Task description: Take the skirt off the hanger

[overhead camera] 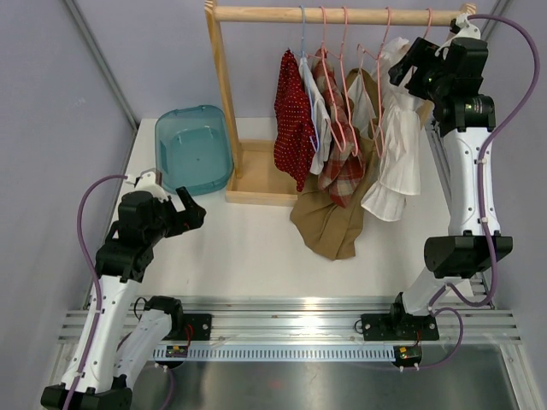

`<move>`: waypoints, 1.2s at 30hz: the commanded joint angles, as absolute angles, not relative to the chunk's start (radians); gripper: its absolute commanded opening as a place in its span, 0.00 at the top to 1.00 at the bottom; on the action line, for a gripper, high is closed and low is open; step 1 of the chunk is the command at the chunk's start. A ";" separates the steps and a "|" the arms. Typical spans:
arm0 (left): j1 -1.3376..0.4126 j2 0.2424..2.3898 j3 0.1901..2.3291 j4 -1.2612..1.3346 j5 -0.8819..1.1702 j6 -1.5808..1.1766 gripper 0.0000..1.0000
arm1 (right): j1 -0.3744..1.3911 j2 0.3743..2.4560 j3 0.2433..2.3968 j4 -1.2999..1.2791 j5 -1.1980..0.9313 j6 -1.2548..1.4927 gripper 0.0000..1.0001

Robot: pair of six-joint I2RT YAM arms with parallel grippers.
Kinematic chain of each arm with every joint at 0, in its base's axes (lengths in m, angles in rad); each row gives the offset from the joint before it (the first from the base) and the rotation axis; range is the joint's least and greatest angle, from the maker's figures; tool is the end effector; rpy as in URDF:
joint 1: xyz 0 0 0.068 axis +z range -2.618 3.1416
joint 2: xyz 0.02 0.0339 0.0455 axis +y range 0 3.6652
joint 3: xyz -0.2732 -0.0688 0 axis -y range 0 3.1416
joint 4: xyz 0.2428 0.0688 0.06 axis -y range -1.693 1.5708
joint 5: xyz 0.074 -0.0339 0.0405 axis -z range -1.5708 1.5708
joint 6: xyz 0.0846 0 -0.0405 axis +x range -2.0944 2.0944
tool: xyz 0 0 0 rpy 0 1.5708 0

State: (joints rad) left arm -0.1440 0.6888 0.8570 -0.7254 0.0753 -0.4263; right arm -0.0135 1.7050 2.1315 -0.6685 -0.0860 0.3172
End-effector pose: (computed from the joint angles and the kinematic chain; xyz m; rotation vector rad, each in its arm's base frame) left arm 0.1701 -0.0311 0.3032 -0.2585 2.1391 -0.4143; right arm 0.4065 0.0018 0.5014 0.2392 1.8059 0.2931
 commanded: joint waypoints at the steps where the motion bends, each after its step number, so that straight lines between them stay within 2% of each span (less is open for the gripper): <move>1: -0.147 0.686 0.848 -0.684 0.092 -0.425 0.01 | -0.008 1.724 2.206 -0.615 -0.048 0.290 0.15; 5: -0.147 0.687 0.847 -0.686 0.089 -0.426 0.01 | -0.006 1.730 2.243 -0.618 -0.035 0.288 0.15; 8: -0.147 0.687 0.847 -0.684 0.089 -0.426 0.01 | -0.006 1.738 2.273 -0.630 -0.032 0.288 0.21; 11: -0.147 0.692 0.847 -0.684 0.087 -0.426 0.01 | -0.005 1.743 2.292 -0.635 -0.037 0.291 0.37; 12: -0.147 0.692 0.847 -0.684 0.089 -0.426 0.01 | -0.005 1.743 2.293 -0.634 -0.038 0.294 0.50; 13: -0.147 0.692 0.848 -0.684 0.087 -0.426 0.01 | -0.005 1.743 2.295 -0.632 -0.038 0.295 0.57; 14: -0.147 0.692 0.847 -0.686 0.087 -0.426 0.01 | -0.006 1.744 2.295 -0.634 -0.038 0.295 0.60; 17: -0.147 0.692 0.848 -0.686 0.089 -0.426 0.01 | -0.005 1.755 2.299 -0.643 -0.041 0.293 0.61; 24: -0.147 0.693 0.848 -0.687 0.084 -0.426 0.01 | -0.006 1.758 2.280 -0.657 -0.051 0.293 0.76; 25: -0.147 0.695 0.847 -0.687 0.084 -0.426 0.01 | -0.006 1.758 2.278 -0.660 -0.051 0.295 0.80; 26: -0.147 0.695 0.847 -0.689 0.083 -0.426 0.01 | -0.006 1.759 2.278 -0.661 -0.049 0.295 0.97; 27: -0.147 0.695 0.847 -0.689 0.084 -0.426 0.01 | -0.005 1.758 2.276 -0.664 -0.049 0.299 1.00; 32: -0.147 0.698 0.850 -0.681 0.098 -0.419 0.01 | -0.005 1.746 2.298 -0.655 -0.064 0.308 1.00; 36: -0.147 0.678 0.857 -0.661 0.084 -0.405 0.01 | -0.005 1.738 2.406 -0.660 -0.045 0.313 1.00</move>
